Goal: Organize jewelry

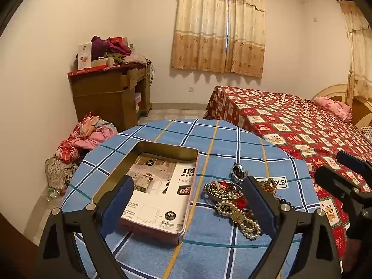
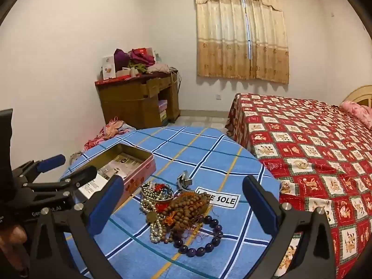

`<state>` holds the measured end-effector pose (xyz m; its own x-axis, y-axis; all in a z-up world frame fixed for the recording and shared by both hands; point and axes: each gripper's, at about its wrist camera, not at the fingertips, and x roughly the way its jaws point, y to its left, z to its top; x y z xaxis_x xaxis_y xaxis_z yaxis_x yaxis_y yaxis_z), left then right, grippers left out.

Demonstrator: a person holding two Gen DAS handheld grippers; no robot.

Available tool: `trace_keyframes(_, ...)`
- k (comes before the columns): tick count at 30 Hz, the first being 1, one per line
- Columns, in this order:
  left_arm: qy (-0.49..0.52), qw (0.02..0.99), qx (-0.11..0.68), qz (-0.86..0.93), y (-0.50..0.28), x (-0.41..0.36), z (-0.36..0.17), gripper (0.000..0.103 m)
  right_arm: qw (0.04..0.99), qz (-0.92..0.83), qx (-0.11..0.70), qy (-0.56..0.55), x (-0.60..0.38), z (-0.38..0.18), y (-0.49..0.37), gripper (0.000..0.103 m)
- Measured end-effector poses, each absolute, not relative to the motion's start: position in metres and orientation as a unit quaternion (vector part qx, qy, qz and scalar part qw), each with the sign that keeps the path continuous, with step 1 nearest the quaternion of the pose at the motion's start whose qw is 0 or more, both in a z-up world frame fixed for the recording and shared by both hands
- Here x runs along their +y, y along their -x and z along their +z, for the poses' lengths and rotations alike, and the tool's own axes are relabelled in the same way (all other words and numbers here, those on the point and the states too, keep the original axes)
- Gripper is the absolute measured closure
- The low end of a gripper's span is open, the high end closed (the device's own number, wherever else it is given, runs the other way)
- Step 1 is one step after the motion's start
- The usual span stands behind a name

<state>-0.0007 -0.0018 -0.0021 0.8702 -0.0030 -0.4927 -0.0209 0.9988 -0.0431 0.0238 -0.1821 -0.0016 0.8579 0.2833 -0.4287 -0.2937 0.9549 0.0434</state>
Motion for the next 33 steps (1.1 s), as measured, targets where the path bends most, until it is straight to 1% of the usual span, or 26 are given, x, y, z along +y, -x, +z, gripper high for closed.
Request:
trace_keyframes(1, 0.024, 0.966, 0.257, 0.007, 0.001, -0.002, -0.002, 0.009, 0.968, 0.151, 0.199, 0.001, -0.183, -0.001, -0.022, 0.000)
trace_keyframes(2, 0.025, 0.966, 0.259, 0.007, 0.002, -0.003, -0.003, 0.009, 0.969, 0.150, 0.198, 0.001, -0.184, -0.001, -0.023, 0.000)
trace_keyframes(13, 0.019, 0.965, 0.263, 0.011, -0.003, 0.001, -0.007, 0.009, 0.963, 0.158, 0.217, 0.009, -0.175, -0.006, -0.023, 0.000)
trace_keyframes(33, 0.011, 0.961, 0.277, 0.017, -0.008, 0.000, -0.013, 0.009, 0.960, 0.163, 0.226, 0.007, -0.172, -0.014, -0.024, 0.000)
